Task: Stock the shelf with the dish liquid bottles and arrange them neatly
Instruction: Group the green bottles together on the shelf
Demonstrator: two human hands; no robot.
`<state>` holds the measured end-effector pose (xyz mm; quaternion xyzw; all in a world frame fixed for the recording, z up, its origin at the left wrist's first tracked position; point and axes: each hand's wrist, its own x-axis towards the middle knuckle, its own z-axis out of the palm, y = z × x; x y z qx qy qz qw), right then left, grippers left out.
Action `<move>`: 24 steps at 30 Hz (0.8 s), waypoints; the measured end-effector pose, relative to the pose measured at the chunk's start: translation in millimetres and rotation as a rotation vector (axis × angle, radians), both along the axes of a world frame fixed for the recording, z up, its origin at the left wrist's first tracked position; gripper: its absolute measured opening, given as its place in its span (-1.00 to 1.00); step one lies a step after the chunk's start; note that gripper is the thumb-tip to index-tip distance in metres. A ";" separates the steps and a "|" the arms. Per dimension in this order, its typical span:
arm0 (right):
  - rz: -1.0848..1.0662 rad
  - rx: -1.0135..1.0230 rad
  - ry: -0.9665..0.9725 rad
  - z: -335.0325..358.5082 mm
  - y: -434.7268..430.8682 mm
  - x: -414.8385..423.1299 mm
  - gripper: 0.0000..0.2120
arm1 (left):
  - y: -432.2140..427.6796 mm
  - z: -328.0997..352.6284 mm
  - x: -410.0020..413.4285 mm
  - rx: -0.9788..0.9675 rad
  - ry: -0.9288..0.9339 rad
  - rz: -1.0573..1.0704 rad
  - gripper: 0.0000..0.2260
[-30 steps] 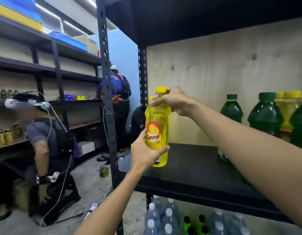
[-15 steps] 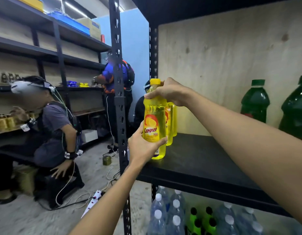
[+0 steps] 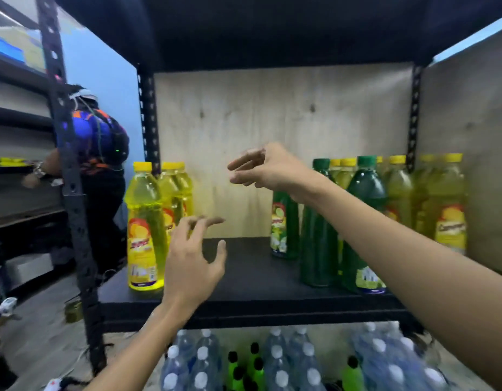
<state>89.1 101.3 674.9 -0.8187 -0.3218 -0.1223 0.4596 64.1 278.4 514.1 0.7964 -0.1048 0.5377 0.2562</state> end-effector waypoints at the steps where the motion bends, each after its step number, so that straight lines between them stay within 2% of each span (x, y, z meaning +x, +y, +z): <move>1: -0.091 -0.001 -0.081 1.2 -20.7 -0.6 -0.78 | -19.7 5.4 7.2 -0.027 0.101 -0.108 -0.66; 3: -0.347 -0.005 -0.287 3.8 -62.0 4.7 -0.81 | -64.6 14.1 23.9 -0.137 0.328 -0.282 -0.68; 6: -0.686 -0.097 -0.489 9.9 -108.2 9.1 -0.72 | -120.5 16.7 46.4 -0.343 0.591 -0.470 -0.58; 7: -0.780 -0.170 -0.469 12.0 -121.4 10.1 -0.66 | -135.1 15.2 51.9 -0.378 0.628 -0.482 -0.54; 9: -0.882 -0.271 -0.289 13.1 -146.0 14.7 -0.51 | -155.9 11.5 56.6 -0.387 0.629 -0.418 -0.42; 10: -0.889 -0.306 -0.178 12.2 -156.8 17.4 -0.44 | -163.7 10.6 54.8 -0.385 0.593 -0.356 -0.40; 12: -0.844 -0.340 -0.034 7.5 -173.9 19.9 -0.33 | -177.2 9.3 46.6 -0.376 0.456 -0.264 -0.49; 14: -0.704 -0.238 0.057 -1.9 -183.8 19.9 -0.28 | -192.1 5.4 38.2 -0.338 0.364 -0.313 -0.59; 16: -0.548 -0.055 0.141 -14.1 -189.5 19.2 -0.25 | -209.7 1.7 32.0 -0.290 0.404 -0.411 -0.61; 18: -0.505 0.027 0.111 -24.3 -192.6 23.7 -0.25 | -226.8 -2.0 28.8 -0.256 0.475 -0.443 -0.51; 21: -0.545 0.016 -0.020 -29.9 -191.8 6.1 -0.31 | -246.8 -8.5 23.7 -0.270 0.514 -0.410 -0.28; 24: -0.590 -0.011 -0.151 -33.6 -190.7 -19.8 -0.32 | -258.0 -16.4 13.6 -0.299 0.503 -0.394 -0.16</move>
